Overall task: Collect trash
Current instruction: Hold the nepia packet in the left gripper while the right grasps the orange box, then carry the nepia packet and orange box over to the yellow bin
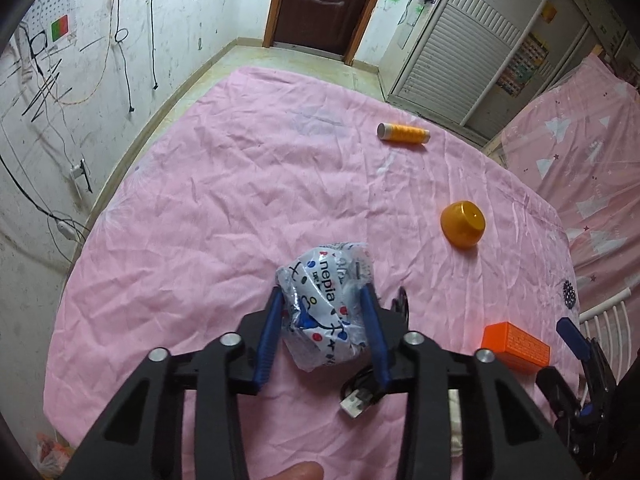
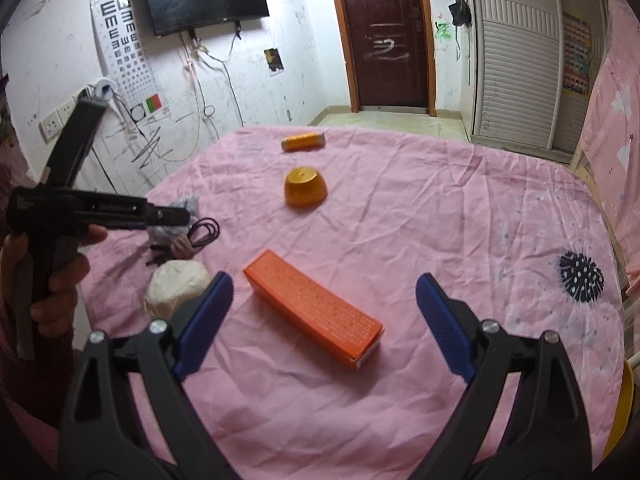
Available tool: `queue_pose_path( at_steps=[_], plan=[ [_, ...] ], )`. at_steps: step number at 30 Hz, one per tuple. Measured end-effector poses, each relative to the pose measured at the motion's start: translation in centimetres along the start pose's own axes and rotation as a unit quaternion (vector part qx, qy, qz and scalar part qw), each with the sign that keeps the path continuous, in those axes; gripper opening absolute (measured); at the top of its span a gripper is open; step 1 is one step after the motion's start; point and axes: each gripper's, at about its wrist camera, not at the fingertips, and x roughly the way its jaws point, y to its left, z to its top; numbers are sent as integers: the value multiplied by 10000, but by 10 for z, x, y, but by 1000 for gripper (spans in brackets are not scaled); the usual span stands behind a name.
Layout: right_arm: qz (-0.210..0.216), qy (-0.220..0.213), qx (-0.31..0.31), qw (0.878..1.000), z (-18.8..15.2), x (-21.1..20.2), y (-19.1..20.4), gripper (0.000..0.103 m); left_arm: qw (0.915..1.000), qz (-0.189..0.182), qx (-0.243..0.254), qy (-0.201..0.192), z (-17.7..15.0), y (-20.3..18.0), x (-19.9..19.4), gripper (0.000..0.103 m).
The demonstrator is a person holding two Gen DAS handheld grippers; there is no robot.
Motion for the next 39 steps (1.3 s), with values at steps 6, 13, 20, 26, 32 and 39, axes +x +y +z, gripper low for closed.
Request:
queue_pose_path(
  at_steps=[6, 13, 20, 26, 32, 39],
  plan=[
    [-42, 217, -151, 9996, 2, 10, 5, 89, 9991, -45, -74, -416, 6, 3, -18, 25],
    [-79, 510, -358, 9980, 6, 25, 12, 89, 9978, -204, -115, -614, 12, 10, -32, 25],
    [-111, 716, -683, 9950, 5, 35, 24, 67, 9977, -383, -148, -544, 12, 15, -31, 25],
    [-259, 822, -763, 9934, 5, 40, 27, 30, 9974, -459, -65, -552, 10, 13, -32, 25],
    [-351, 707, -726, 9942, 5, 37, 26, 22, 9972, -475, -8, -583, 9, 10, -35, 25],
    [-337, 351, -345, 9982, 9, 19, 9, 22, 9964, -472, 120, -688, 10, -2, -43, 25]
  ],
)
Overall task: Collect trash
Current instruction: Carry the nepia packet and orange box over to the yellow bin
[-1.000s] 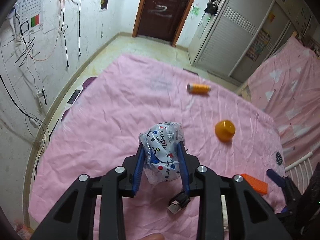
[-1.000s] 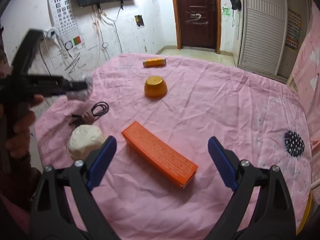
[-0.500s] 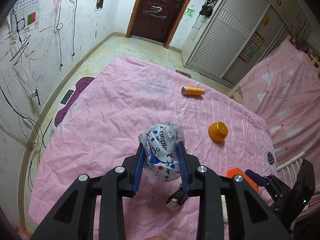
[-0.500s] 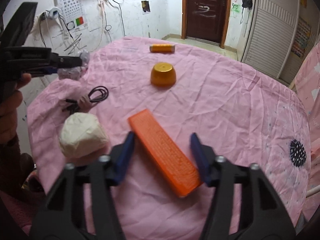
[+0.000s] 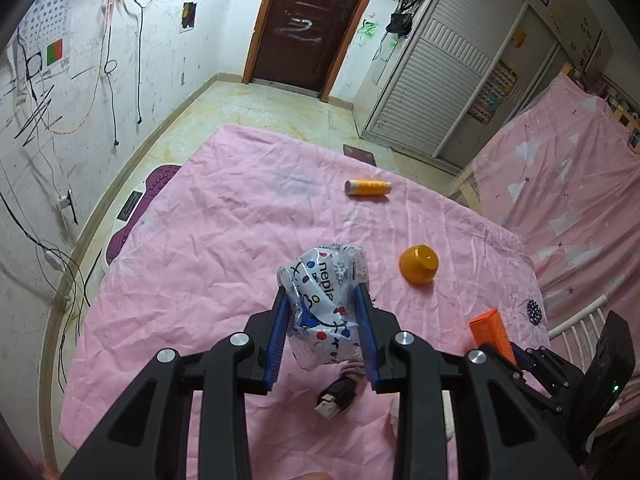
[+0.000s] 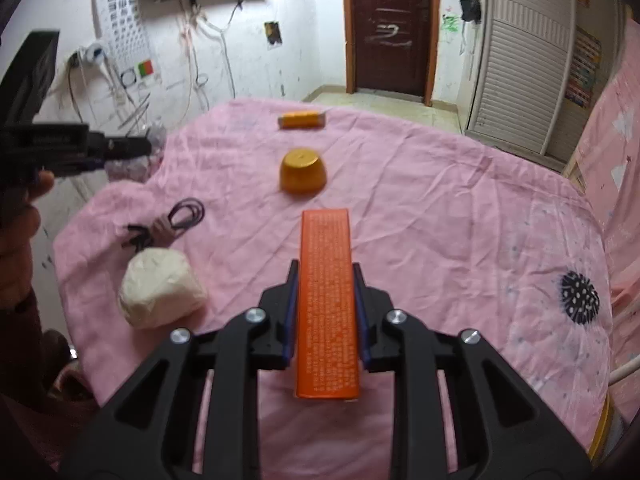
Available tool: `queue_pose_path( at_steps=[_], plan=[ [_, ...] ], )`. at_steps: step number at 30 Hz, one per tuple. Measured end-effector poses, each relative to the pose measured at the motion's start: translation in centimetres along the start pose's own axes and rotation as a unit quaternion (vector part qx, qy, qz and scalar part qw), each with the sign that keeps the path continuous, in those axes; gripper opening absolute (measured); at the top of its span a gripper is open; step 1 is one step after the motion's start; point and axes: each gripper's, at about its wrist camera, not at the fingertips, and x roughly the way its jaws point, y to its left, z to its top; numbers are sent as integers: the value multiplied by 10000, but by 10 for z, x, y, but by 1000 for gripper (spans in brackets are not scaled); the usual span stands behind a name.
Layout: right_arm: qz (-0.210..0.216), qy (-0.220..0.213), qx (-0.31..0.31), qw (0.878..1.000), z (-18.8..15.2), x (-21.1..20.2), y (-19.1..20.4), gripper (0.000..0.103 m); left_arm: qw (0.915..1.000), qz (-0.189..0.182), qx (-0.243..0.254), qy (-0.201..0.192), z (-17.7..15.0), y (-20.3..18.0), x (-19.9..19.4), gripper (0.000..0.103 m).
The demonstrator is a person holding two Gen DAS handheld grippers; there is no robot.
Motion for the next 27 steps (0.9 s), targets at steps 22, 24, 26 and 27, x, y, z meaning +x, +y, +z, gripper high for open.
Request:
queue_pose_path(
  at_steps=[22, 24, 26, 27],
  plan=[
    [-758, -1085, 1383, 9815, -34, -101, -117, 22, 9917, -551, 1143, -221, -7, -126, -14, 25],
    [-879, -1192, 1552, 9767, -41, -113, -132, 22, 9896, -637, 1271, -216, -9, -141, -14, 25],
    [-1001, -1309, 1727, 9711, -50, -127, -147, 22, 9874, -717, 1397, -205, -11, -158, -13, 25],
    [-1047, -1344, 1783, 9691, -52, -130, -152, 22, 9862, -757, 1459, -205, -13, -166, -13, 25]
  ],
)
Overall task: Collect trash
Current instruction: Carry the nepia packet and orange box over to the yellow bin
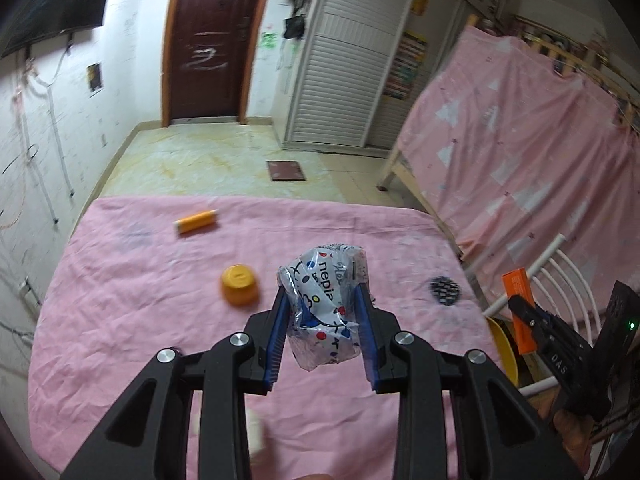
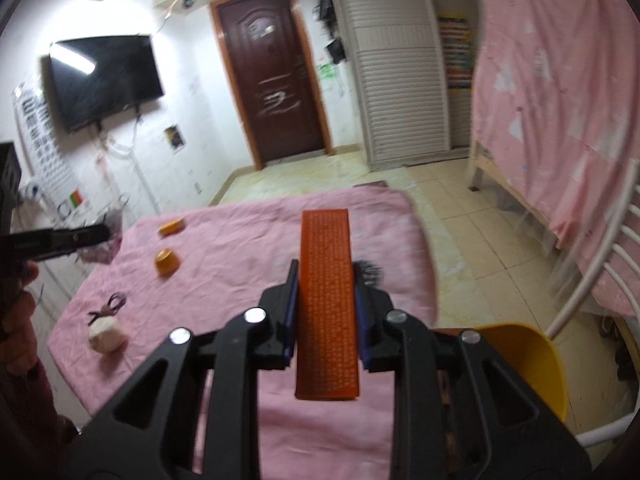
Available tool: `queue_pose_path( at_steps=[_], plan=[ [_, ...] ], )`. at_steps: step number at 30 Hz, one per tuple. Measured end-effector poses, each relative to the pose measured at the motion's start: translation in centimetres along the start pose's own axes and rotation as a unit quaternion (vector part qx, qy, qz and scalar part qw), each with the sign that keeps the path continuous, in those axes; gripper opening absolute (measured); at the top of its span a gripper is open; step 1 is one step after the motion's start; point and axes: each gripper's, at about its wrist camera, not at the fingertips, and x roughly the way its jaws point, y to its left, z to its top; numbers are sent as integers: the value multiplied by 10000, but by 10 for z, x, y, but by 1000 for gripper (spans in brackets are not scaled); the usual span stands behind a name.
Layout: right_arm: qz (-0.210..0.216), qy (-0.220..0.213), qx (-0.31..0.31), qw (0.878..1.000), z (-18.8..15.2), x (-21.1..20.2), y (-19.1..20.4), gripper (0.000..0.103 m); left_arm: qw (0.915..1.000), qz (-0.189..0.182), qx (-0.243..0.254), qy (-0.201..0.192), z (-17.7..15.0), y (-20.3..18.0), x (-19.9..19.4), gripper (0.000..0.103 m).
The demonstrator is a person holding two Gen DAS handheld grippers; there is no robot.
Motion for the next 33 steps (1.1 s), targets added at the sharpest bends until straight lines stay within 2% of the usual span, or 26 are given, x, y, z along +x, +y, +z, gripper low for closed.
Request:
queue_pose_path(
  at_steps=[9, 14, 20, 31, 33],
  plan=[
    [-495, -389, 723, 9954, -1, -32, -72, 22, 9975, -398, 581, -68, 3, -72, 9, 25],
    [-703, -467, 1091, 9904, -8, -39, -104, 22, 9943, -613, 870, 1, -1, -110, 19, 25],
    [-956, -423, 1285, 9862, -15, -38, -125, 23, 9898, -802, 1174, 50, -9, -151, 31, 25],
    [-1201, -246, 1598, 9795, -26, -27, -150, 23, 9817, -1121, 1509, 319, -21, -204, 63, 25],
    [-1194, -215, 1647, 9789, -28, -26, -154, 30, 9796, -1186, 1578, 375, -22, -215, 69, 25]
  ],
)
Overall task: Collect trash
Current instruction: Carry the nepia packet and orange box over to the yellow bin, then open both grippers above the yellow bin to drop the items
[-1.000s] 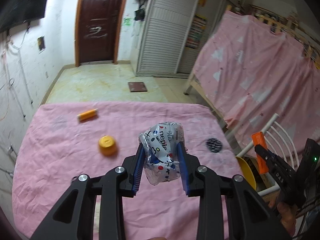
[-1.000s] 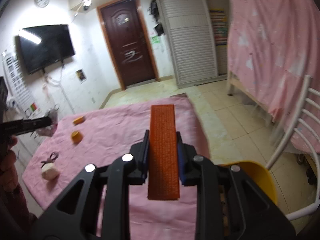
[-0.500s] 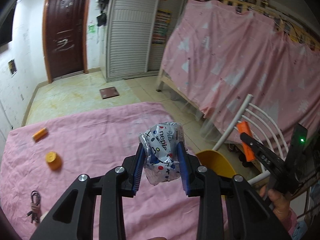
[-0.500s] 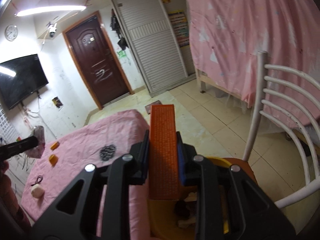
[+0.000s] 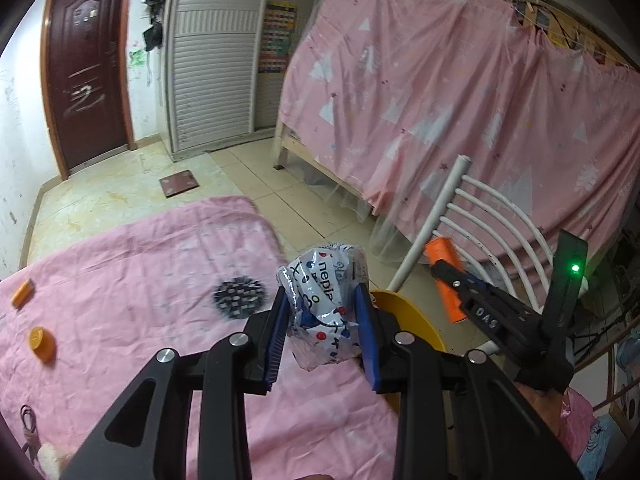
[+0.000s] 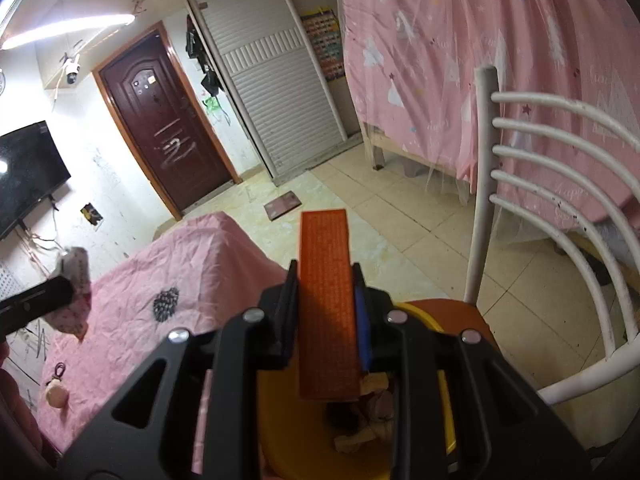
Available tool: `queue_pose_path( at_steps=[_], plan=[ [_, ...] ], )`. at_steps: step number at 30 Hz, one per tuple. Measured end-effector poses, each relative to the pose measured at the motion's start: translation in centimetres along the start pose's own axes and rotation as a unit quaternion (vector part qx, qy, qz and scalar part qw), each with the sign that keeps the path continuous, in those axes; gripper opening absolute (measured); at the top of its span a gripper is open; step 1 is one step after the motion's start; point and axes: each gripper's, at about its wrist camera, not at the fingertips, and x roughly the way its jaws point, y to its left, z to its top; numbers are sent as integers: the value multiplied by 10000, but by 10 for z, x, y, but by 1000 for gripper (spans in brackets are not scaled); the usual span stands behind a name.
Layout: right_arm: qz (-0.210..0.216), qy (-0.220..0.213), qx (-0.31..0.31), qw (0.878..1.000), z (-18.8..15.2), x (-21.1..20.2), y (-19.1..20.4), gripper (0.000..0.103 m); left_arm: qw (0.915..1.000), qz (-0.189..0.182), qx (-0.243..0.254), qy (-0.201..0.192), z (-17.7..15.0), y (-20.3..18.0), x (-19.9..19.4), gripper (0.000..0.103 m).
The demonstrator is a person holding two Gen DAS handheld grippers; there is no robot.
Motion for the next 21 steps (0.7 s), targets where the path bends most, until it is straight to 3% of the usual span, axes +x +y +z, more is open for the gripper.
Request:
queue_pose_path(
  at_steps=[2, 3, 10, 14, 17, 19, 21],
  plan=[
    [-33, -1, 51, 10000, -1, 1, -4, 66, 10000, -19, 63, 38, 1, -9, 6, 25],
    [-43, -32, 76, 10000, -1, 0, -6, 68, 9999, -26, 81, 52, 2, -13, 8, 25],
    [-78, -375, 475, 9981, 5, -14, -28, 68, 9995, -133, 285, 33, 3, -37, 22, 25],
    [183, -566, 941, 9938, 6, -21, -47, 68, 9992, -232, 315, 15, 6, -44, 30, 26],
    [223, -609, 1037, 9925, 6, -24, -52, 68, 9990, -316, 326, 55, 8, -48, 36, 36],
    [252, -622, 1040, 9923, 7, -25, -52, 69, 9988, -319, 380, 53, 9, -52, 39, 51],
    [281, -624, 1040, 9922, 7, -25, -51, 71, 9988, -259, 425, 20, 9, -54, 40, 57]
  ],
)
